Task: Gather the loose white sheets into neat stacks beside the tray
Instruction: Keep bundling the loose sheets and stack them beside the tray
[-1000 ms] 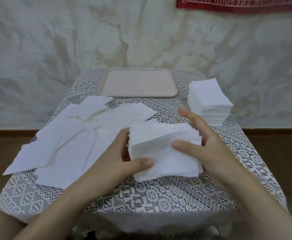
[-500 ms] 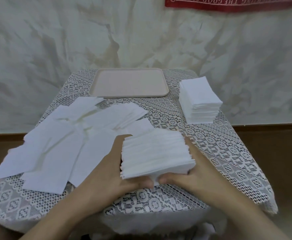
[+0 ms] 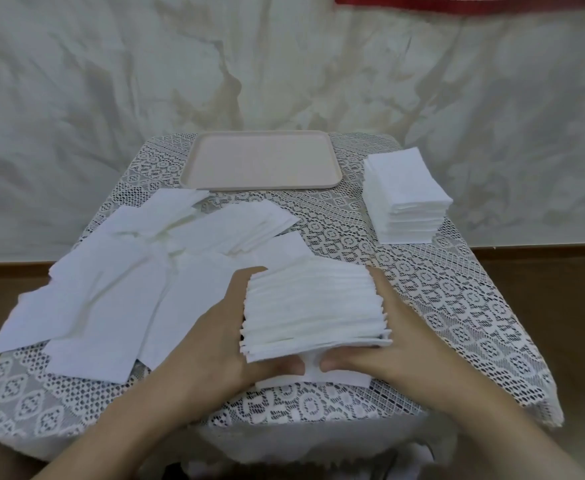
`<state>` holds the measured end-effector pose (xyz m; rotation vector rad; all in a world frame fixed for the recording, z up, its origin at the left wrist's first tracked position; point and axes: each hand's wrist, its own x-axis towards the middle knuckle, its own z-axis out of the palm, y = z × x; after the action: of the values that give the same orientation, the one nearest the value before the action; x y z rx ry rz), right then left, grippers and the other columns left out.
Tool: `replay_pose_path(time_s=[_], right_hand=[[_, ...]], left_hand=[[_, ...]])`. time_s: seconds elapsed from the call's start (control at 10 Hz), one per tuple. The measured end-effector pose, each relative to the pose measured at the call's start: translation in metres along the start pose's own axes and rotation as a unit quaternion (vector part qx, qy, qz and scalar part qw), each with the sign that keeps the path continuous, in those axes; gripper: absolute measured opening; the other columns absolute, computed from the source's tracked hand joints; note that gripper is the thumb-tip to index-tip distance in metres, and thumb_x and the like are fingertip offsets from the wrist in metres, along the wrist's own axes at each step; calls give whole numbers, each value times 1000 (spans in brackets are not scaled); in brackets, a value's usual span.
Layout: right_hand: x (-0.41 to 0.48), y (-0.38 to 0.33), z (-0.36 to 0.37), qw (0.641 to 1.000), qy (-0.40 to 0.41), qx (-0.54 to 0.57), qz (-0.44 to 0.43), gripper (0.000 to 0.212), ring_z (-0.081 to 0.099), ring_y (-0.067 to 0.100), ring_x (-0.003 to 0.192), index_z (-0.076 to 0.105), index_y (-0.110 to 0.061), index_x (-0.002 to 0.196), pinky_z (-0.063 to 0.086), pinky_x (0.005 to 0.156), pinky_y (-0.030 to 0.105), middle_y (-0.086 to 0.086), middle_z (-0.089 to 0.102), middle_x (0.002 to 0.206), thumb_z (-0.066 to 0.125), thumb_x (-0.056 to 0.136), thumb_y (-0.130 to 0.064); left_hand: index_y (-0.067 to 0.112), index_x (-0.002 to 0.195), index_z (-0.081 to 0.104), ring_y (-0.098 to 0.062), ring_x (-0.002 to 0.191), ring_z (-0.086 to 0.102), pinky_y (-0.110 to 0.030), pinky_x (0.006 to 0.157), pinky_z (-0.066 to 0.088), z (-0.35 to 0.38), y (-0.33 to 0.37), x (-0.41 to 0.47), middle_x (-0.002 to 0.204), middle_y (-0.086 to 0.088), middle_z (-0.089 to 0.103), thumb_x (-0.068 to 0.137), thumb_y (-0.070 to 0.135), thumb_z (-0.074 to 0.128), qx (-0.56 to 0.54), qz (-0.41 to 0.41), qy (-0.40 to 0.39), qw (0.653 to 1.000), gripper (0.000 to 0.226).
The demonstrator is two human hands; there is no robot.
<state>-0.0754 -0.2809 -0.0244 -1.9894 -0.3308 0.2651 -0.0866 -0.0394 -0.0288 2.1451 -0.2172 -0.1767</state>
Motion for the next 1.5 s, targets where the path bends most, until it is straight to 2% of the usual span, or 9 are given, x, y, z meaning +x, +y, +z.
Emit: replay_pose_path(time_s=[0.1,0.2,0.3,0.6,0.7,0.9,1.2,1.3,1.5], right_hand=[[2,0,3,999,25,-22,-10,82,64,-9,102,42,-55,121,50,81,18,-30,67,114,96,65,-31],[2,-6,3,999,45,-10,-23,82,66,-5,102,41,-61,117,55,86,31,-27,68,114,96,60,-39],[6,-15,-3,998,28,38,-41,73,66,-1,105,48,-58,119,56,85,30,-24,67,116,90,60,-54],[41,-40,-17,985,-159,58,28,75,72,12,107,54,-40,138,55,88,28,-8,72,123,86,71,-37],[51,-42,-2,985,-108,130,39,74,73,23,107,55,-27,140,57,92,38,-3,76,116,85,72,-25],[53,-42,33,966,-65,246,53,73,73,16,108,52,-29,140,57,86,31,-6,75,117,81,73,-24],[44,-51,62,962,16,270,20,42,74,10,100,64,-32,123,60,82,28,-10,77,110,69,88,-55],[43,-52,77,954,45,294,16,54,73,5,102,62,-30,127,59,83,23,-13,76,111,60,82,-58],[47,-49,83,951,70,300,36,71,68,4,115,58,-35,137,50,107,40,-17,73,121,64,80,-77]], left_hand=[[33,155,34,-16,124,63,-13,88,51,2,-1,0,134,6,64,91,-4,75,43,-24,-1,999,84],[27,154,44,-20,131,61,-26,102,52,-2,-6,0,141,0,63,94,3,76,21,-25,7,999,72],[27,146,55,-5,133,59,-27,111,47,-15,8,-5,141,14,65,80,48,88,-57,-9,-1,998,77],[38,130,61,5,111,69,-17,95,54,-53,10,4,117,28,74,76,55,88,-128,-24,-21,991,63],[35,144,56,-21,124,69,-53,110,50,-56,2,7,133,3,73,72,50,80,-276,-26,45,960,77],[17,142,59,-27,109,76,-34,77,65,-18,10,4,127,-10,76,85,35,66,-464,-28,104,879,61],[23,130,65,-11,105,75,-19,80,58,-3,11,9,114,8,78,83,50,70,-295,32,169,940,54],[28,129,64,-1,107,72,-10,80,53,-2,11,10,115,19,76,78,68,60,-274,36,207,938,65],[37,121,61,14,105,67,-1,80,47,3,14,7,109,34,73,99,53,54,-286,33,212,934,27]])
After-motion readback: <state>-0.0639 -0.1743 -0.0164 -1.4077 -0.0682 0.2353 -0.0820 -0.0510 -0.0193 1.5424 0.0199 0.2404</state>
